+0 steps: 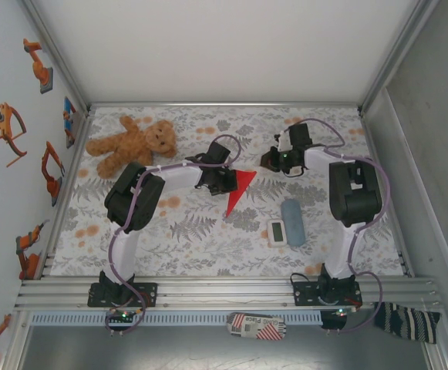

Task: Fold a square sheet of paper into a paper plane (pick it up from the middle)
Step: Fold the wing for the fifth time at the center of the table.

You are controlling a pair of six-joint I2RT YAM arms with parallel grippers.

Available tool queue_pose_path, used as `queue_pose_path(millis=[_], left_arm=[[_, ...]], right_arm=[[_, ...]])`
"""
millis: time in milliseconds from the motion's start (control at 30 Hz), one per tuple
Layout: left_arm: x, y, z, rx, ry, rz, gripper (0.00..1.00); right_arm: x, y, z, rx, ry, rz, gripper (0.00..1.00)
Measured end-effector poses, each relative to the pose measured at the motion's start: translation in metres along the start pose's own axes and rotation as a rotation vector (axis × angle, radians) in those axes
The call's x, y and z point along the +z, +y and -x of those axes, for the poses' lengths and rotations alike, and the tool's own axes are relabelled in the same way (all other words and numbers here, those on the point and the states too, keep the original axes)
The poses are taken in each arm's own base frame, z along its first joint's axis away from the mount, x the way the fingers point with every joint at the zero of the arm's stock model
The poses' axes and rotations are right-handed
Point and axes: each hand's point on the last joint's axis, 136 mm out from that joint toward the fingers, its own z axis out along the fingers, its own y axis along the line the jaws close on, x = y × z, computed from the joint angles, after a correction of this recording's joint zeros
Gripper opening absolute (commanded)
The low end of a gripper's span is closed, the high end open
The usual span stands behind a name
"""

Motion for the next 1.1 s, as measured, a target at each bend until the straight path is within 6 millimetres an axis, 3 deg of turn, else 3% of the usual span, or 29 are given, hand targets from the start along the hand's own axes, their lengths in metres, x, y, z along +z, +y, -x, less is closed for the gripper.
queue_pose_path(millis=[233,467,700,1100], left_arm=[[-0.003,0.002,0.0,-0.006,0.013,0.017,0.05],[-0.005,0.004,-0.001,-0.003,0.029,0.028,0.08],[-0.009,-0.005,-0.001,0.015,0.039,-0.018,0.16],[-0.004,-0.036,0.004,0.058,0.028,-0.122,0.05]], right_arm=[[0.029,0.022,-0.042,-0.036,0.124,0.038,0.0],[0.045,0.003,-0.057,0.004,0.184,0.019,0.0],[0.046,0.003,-0.055,0.009,0.193,0.019,0.0],[0.046,0.003,-0.055,0.01,0.198,0.017,0.0]])
